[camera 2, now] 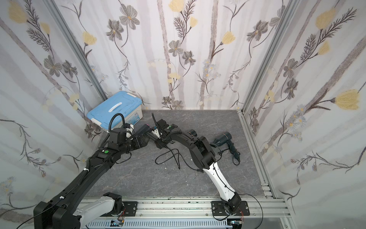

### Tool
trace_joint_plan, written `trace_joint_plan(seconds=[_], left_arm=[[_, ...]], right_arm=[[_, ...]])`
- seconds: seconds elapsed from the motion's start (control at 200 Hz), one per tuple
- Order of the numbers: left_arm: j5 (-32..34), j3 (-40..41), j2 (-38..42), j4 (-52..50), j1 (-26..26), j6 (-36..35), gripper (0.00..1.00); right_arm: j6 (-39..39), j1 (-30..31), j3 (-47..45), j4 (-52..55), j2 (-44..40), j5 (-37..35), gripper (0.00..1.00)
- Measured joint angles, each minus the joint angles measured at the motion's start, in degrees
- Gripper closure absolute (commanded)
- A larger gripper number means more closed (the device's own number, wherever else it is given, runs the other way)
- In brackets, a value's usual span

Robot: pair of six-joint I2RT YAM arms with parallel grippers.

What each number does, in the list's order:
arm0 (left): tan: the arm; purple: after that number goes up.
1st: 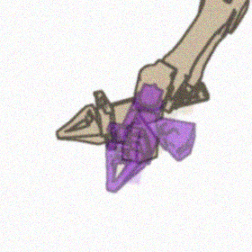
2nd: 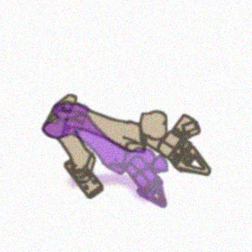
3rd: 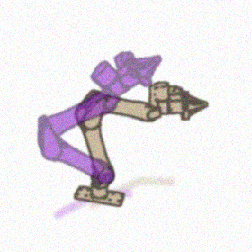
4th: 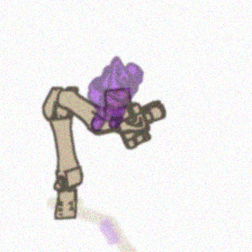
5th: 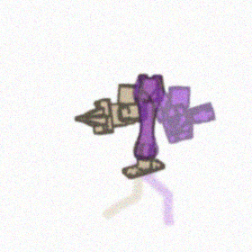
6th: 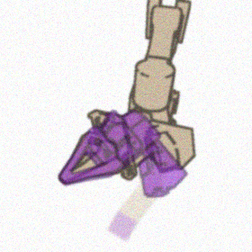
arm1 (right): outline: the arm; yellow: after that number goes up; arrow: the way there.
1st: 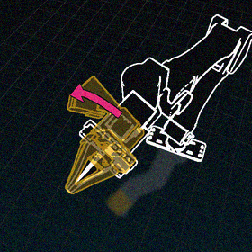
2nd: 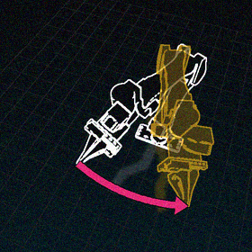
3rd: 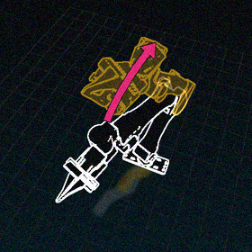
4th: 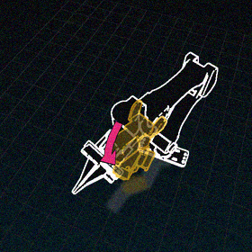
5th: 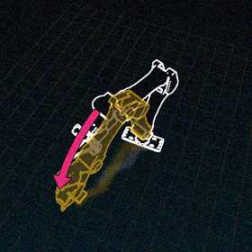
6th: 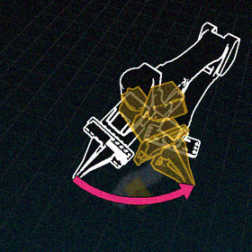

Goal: Wrap the cord around the hair dryer
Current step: Pick up the hair dryer from the center of the board.

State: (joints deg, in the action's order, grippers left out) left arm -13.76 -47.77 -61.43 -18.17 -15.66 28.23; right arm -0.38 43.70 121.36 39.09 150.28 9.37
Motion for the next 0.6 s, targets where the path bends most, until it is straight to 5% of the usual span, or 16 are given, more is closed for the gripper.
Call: trace_joint_plan(seconds=[0.29,0.36,0.599], left_arm=[[0.0,0.0,0.0,0.0,0.0,0.5,0.0],[0.0,0.0,0.0,0.0,0.0,0.5,0.0],[0.1,-1.7,0.0,-0.6,0.0,0.0,0.0]], right_arm=[[0.0,0.4,1.9,0.0,1.7,-4.6,0.8],[-0.1,0.2,1.9,0.1,1.7,-4.4,1.0],[-0.1,0.3,-1.8,0.4,-1.9,-5.4,1.0]])
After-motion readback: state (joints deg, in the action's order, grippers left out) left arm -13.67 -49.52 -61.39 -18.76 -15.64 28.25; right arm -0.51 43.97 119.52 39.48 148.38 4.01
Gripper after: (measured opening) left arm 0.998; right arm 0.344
